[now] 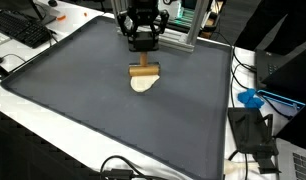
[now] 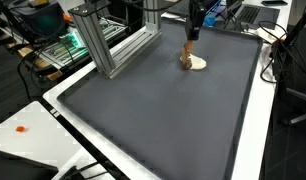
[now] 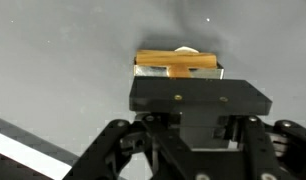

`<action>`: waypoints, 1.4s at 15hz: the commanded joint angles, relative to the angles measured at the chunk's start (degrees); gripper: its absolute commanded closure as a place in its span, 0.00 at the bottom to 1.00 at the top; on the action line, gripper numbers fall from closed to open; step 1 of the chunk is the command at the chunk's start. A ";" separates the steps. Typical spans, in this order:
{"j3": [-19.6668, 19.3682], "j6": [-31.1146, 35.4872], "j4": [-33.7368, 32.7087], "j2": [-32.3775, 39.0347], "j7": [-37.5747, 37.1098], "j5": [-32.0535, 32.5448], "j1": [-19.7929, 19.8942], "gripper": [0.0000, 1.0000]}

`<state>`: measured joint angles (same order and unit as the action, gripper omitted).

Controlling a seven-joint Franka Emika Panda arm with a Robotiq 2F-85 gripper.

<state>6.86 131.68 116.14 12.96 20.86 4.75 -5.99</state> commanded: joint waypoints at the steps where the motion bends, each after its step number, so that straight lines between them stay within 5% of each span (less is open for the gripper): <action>1: 1.71 5.97 2.49 0.92 -0.89 -2.93 -0.03 0.66; 12: 2.09 16.36 5.18 1.80 -9.45 -1.57 -1.26 0.66; 21: -2.42 19.28 5.06 2.64 -35.80 7.47 -5.37 0.66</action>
<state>6.87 148.89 120.45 13.12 -6.04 8.98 -8.92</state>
